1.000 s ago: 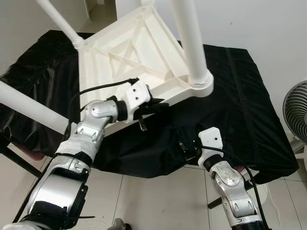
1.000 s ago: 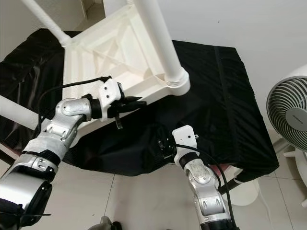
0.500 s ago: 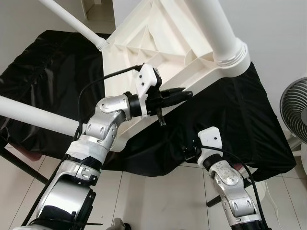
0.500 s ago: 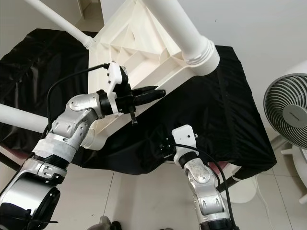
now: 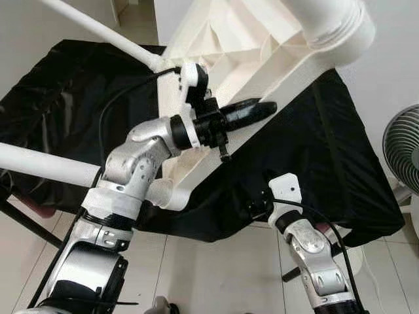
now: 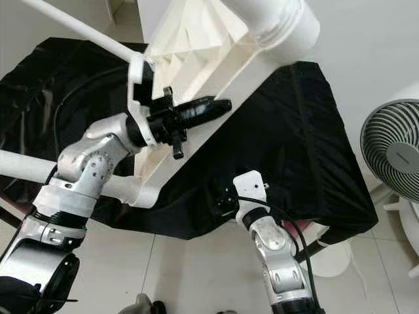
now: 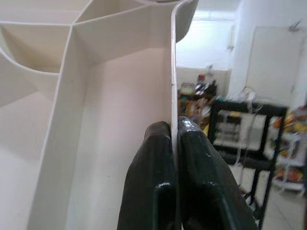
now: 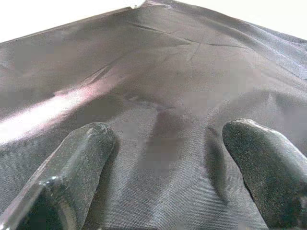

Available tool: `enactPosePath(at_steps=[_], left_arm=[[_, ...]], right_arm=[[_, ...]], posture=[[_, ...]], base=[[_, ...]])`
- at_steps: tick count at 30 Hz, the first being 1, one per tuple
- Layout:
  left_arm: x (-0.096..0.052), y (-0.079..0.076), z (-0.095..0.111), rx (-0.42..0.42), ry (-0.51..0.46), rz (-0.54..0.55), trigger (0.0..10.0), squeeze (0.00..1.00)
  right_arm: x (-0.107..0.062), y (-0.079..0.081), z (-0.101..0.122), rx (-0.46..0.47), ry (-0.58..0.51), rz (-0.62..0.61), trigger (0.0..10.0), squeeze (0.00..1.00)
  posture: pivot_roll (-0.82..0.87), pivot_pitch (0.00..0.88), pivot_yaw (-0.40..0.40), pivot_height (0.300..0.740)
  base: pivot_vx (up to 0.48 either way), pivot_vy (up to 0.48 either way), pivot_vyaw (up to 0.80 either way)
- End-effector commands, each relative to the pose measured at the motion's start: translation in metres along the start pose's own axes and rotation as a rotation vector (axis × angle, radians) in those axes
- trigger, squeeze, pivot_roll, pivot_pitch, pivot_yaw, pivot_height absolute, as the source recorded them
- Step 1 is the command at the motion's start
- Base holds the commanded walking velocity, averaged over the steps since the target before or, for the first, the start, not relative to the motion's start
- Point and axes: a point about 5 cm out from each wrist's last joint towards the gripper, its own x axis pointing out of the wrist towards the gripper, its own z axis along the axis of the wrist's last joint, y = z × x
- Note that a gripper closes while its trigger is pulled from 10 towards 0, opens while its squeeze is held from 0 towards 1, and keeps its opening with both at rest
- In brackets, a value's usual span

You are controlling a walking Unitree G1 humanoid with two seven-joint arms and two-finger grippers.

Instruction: Building children table

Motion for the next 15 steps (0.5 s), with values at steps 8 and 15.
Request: enactPosePath(at_steps=[8,15], left_arm=[[0.026,-0.032,0.053,0.035,-0.247,-0.421,10.0,0.00],[0.019,-0.018,0.037,0.027,-0.149,-0.302,10.0,0.00]], right_arm=[[-0.001,0.000,-0.003,0.006,0.007,-0.002,10.0,0.00],[0.000,0.001,-0.002,0.006,0.004,-0.002,10.0,0.00]], posture=[[-0.13,0.098,0.020,0.740],[-0.14,0.100,0.025,0.740]], base=[[0.000,0.000,0.00],[0.000,0.000,0.00]])
